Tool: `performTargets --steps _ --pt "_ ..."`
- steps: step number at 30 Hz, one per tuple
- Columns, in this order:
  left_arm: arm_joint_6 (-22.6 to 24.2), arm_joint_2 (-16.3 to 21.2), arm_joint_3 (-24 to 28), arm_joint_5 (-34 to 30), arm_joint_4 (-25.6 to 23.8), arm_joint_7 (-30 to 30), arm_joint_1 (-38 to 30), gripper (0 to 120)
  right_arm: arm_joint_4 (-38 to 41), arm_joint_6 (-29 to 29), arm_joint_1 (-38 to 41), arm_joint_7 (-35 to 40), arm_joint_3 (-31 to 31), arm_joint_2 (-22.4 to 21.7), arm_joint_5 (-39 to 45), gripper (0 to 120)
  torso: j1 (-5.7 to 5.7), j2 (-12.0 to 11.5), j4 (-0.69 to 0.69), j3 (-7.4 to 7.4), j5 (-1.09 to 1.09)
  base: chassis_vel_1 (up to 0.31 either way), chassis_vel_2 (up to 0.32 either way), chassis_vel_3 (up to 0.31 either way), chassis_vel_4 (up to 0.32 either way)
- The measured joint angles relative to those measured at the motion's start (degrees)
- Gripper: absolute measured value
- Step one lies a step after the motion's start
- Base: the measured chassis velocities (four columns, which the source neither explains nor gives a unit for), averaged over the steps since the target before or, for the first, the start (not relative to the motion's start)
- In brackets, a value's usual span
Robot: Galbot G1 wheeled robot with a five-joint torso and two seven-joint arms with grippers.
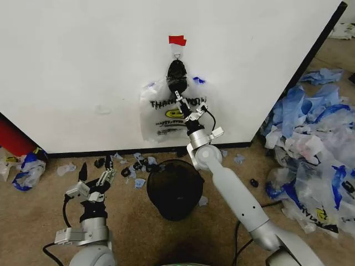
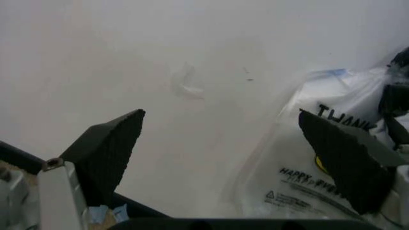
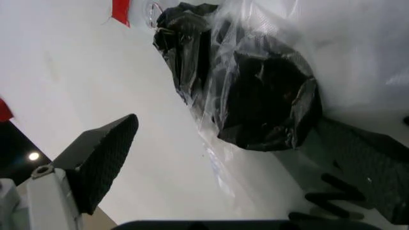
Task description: Pick up the garbage bag from the wall and place it over the trash bin.
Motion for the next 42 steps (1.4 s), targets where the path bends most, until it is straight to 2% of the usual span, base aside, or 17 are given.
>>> performTargets --steps 7,10,15,17,21,24,27,29,35,42 --pt "-0.11 -0.47 0.21 0.54 -0.32 0.17 1.05 94 -0.50 0.09 0.05 -0.60 0.39 0.45 -1.00 100 0.00 0.00 0.01 0.00 0.00 0.000 0.000 0.000 0.000" --pt "-0.13 -0.55 0.37 0.61 -0.32 0.20 1.23 94 0.14 0.17 -0.34 -0.61 0.73 0.53 -1.47 94 0.00 0.00 0.00 0.00 0.00 0.000 0.000 0.000 0.000" --pt "-0.14 -0.51 0.71 0.76 -0.26 0.28 1.54 94 1.95 0.39 -1.10 -0.22 1.44 0.32 -2.25 73 0.00 0.00 -0.01 0.00 0.01 0.000 0.000 0.000 0.000" --pt "-0.14 -0.51 0.83 0.76 -0.26 0.39 1.68 94 2.35 0.40 -1.26 -0.05 1.59 0.22 -2.41 71 0.00 0.00 0.00 0.00 0.00 0.000 0.000 0.000 0.000" --pt "-0.16 -0.60 1.22 0.94 -0.26 0.68 1.97 94 3.70 0.43 -2.05 0.43 2.00 -0.09 -3.00 52 0.00 0.00 0.00 0.00 0.01 0.000 0.000 0.000 0.000" --pt "-0.16 -0.61 1.37 0.98 -0.24 0.73 2.02 94 4.28 0.44 -2.49 0.63 2.05 -0.14 -3.26 45 0.00 0.00 0.00 0.00 0.00 0.000 0.000 0.000 0.000" --pt "-0.16 -0.47 1.48 0.99 -0.22 0.78 2.05 94 4.66 0.44 -3.18 0.88 2.12 -0.10 -4.12 31 0.00 0.00 -0.01 0.00 0.00 0.000 0.000 0.000 0.000" --pt "-0.16 -0.42 1.49 1.00 -0.27 0.80 2.12 94 4.71 0.44 -3.33 0.96 2.17 -0.05 -4.34 27 0.00 0.00 -0.01 0.00 0.00 0.000 0.000 0.000 0.000" --pt "-0.38 -0.31 1.47 1.01 -0.87 0.84 2.94 94 4.18 0.53 -3.54 1.25 2.70 0.41 -5.31 0 0.00 0.00 0.00 0.00 0.01 0.000 0.000 0.000 0.000" --pt "-0.80 0.04 1.60 0.89 -0.51 0.84 2.82 94 3.74 0.97 -3.65 1.17 3.18 0.40 -5.91 0 0.00 0.00 0.00 0.00 0.00 0.000 0.000 0.000 0.000"
